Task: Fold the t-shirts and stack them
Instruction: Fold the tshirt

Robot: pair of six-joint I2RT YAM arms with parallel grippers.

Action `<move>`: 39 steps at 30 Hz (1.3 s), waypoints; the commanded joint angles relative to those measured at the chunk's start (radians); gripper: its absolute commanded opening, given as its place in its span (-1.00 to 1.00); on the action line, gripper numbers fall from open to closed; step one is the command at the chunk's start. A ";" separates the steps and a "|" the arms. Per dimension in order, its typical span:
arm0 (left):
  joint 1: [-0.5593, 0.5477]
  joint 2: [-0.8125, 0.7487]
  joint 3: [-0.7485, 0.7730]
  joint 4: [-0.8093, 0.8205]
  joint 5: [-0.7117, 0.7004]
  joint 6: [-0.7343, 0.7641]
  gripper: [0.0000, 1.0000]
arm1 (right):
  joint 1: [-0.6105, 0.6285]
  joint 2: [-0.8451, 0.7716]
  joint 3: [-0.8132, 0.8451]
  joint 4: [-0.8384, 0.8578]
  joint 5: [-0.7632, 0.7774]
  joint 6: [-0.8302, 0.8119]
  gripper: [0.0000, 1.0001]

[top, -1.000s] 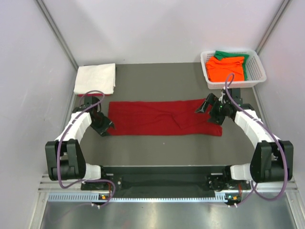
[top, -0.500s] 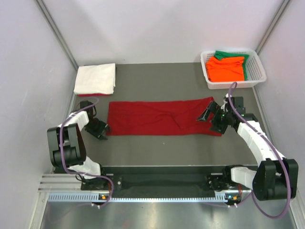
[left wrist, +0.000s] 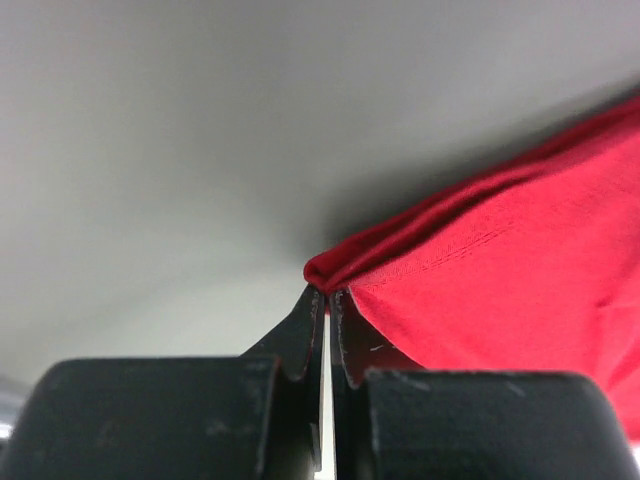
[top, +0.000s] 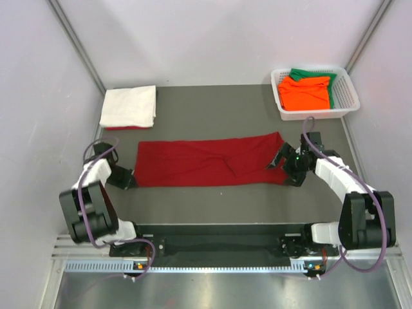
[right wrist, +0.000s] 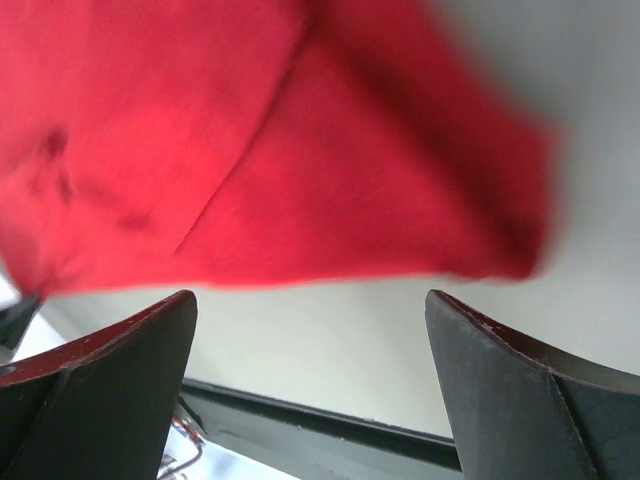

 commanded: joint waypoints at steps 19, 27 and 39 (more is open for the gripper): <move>0.099 -0.277 0.134 -0.194 -0.289 0.081 -0.24 | 0.056 0.484 0.517 0.217 0.160 -0.352 0.55; 0.014 -0.258 0.186 -0.137 -0.122 0.186 -0.29 | 0.087 0.591 0.589 0.262 0.158 -0.452 0.43; -0.233 -0.153 0.235 0.047 0.004 0.134 -0.31 | 0.119 0.766 0.776 0.108 0.186 -0.546 -0.10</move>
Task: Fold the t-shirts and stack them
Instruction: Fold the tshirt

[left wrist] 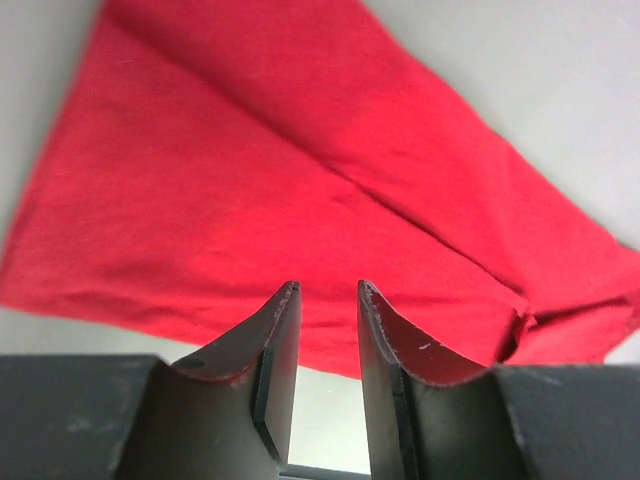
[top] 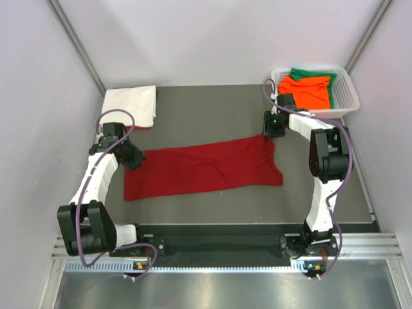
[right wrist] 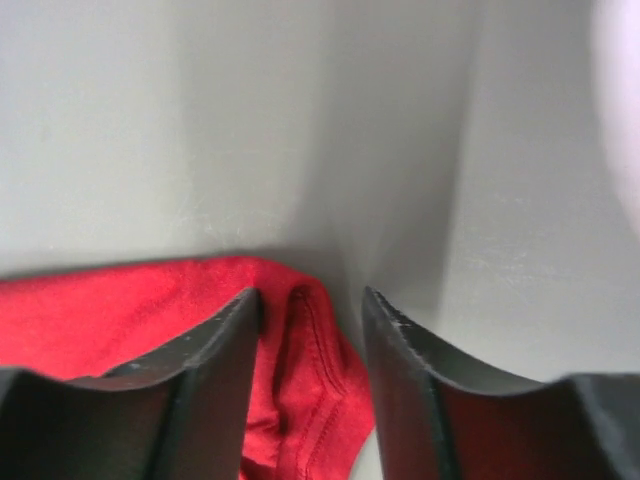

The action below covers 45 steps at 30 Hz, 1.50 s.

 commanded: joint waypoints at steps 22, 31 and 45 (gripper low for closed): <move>-0.030 0.220 0.248 0.221 0.146 0.159 -0.40 | 0.098 0.507 0.920 0.013 0.356 0.111 -0.99; -0.029 0.189 0.202 0.214 0.130 0.153 -0.42 | 0.098 0.631 1.031 0.369 0.276 0.230 -0.98; -0.029 0.074 0.162 0.135 0.061 0.196 -0.42 | 0.176 0.371 0.906 0.135 0.166 0.379 0.26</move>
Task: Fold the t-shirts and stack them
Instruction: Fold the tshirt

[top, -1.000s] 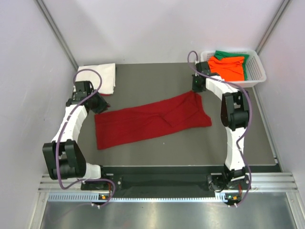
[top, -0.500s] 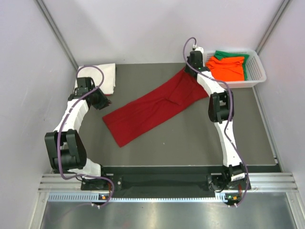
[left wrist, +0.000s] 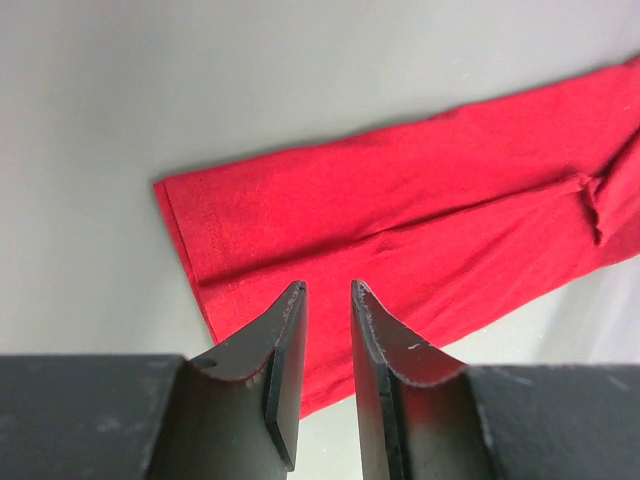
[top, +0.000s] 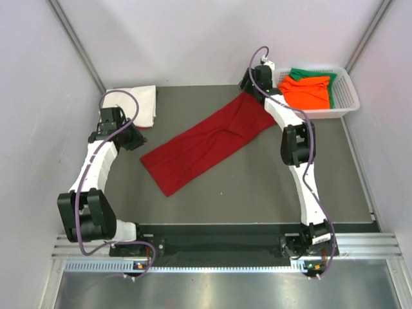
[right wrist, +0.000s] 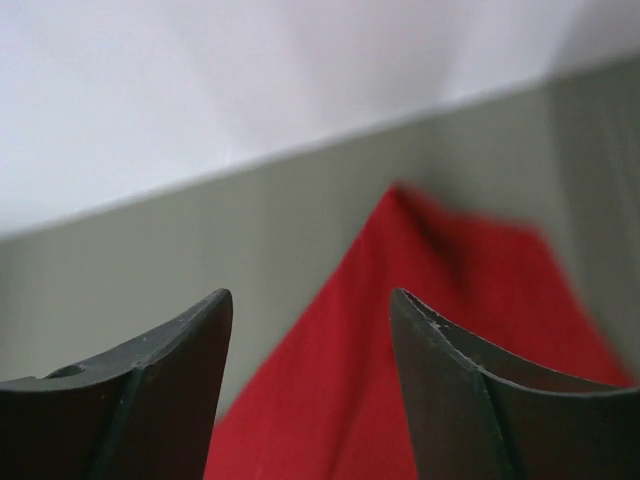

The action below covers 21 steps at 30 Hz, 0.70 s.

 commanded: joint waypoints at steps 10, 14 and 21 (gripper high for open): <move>0.000 -0.082 0.016 -0.064 0.033 0.012 -0.42 | 0.303 -0.738 -0.832 -0.117 -0.299 0.408 0.35; 0.000 -0.096 0.018 -0.078 0.046 0.003 -0.42 | 0.469 -0.812 -1.012 -0.025 -0.308 0.660 0.36; -0.002 -0.171 0.013 -0.097 0.052 -0.026 -0.41 | 0.676 -0.821 -1.135 0.023 -0.227 0.898 0.35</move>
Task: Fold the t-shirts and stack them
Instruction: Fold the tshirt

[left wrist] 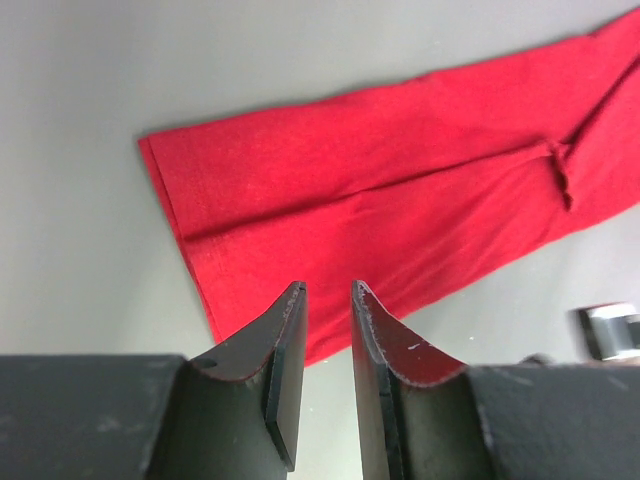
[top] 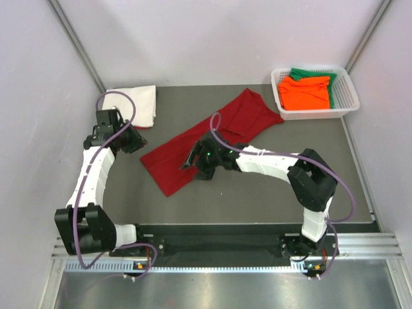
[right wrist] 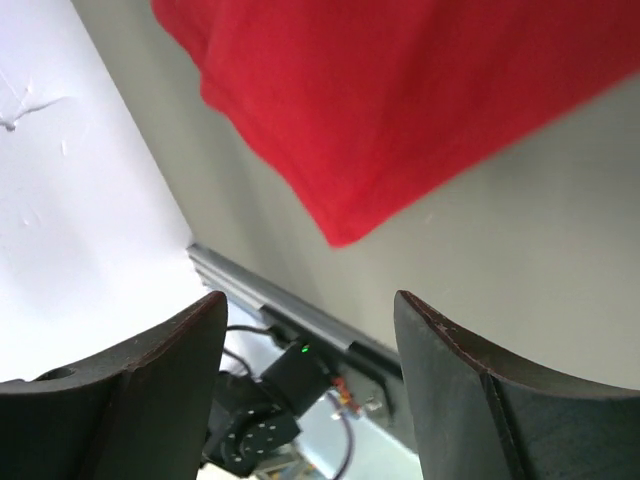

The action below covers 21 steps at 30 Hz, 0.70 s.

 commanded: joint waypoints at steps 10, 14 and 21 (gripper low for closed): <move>-0.002 -0.205 -0.028 -0.036 0.044 -0.034 -0.42 | 0.221 0.139 -0.004 0.164 0.201 0.418 0.18; -0.002 -0.241 -0.048 -0.027 0.039 -0.029 -0.41 | 0.256 0.196 0.050 0.100 0.267 0.429 0.07; -0.002 -0.274 -0.065 -0.019 0.031 -0.011 -0.41 | 0.267 0.271 0.100 0.064 0.334 0.412 0.02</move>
